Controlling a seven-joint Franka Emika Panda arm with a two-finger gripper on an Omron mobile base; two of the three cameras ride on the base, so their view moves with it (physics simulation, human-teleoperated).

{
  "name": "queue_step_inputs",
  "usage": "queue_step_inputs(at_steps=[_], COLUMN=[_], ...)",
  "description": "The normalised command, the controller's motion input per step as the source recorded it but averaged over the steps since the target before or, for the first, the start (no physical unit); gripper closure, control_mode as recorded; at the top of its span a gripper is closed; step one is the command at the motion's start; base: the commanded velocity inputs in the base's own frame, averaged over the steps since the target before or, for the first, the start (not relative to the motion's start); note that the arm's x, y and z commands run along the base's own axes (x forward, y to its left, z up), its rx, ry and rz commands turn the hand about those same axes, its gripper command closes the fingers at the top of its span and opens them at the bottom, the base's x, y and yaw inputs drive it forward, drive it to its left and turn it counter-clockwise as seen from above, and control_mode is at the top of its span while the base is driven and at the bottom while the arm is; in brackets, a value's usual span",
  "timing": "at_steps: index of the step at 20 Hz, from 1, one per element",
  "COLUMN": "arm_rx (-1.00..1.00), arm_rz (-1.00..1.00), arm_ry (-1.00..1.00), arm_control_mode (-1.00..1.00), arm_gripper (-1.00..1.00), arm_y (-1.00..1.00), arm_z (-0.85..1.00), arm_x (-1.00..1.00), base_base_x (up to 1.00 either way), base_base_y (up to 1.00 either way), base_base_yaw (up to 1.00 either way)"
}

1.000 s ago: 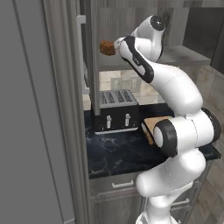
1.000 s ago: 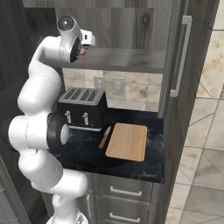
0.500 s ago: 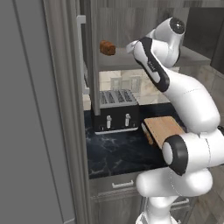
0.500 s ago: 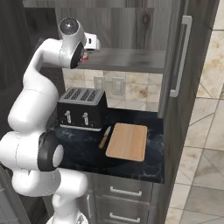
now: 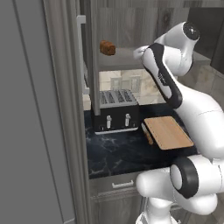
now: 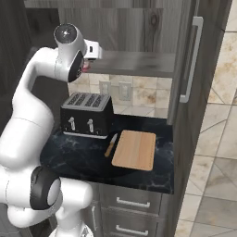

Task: Pick the bread, place it on the cutting board, pick the jam, place it on the counter, and close the cabinet.

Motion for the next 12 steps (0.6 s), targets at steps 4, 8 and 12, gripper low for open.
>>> queue_step_inputs(at_steps=[4,8,12], arm_rx=[0.0,0.0,0.0], arm_rz=[0.0,0.0,0.0], arm_ry=[0.0,0.01,0.05], arm_control_mode=[-1.0,-1.0,-1.0], arm_gripper=[1.0,1.0,1.0], arm_y=[0.0,0.0,0.0], arm_z=[0.0,-0.03,-0.01], arm_x=[-0.58,-0.56,-0.36], base_base_x=[0.0,0.0,0.0], base_base_y=[0.0,0.0,0.0], base_base_yaw=[0.0,0.0,0.0])
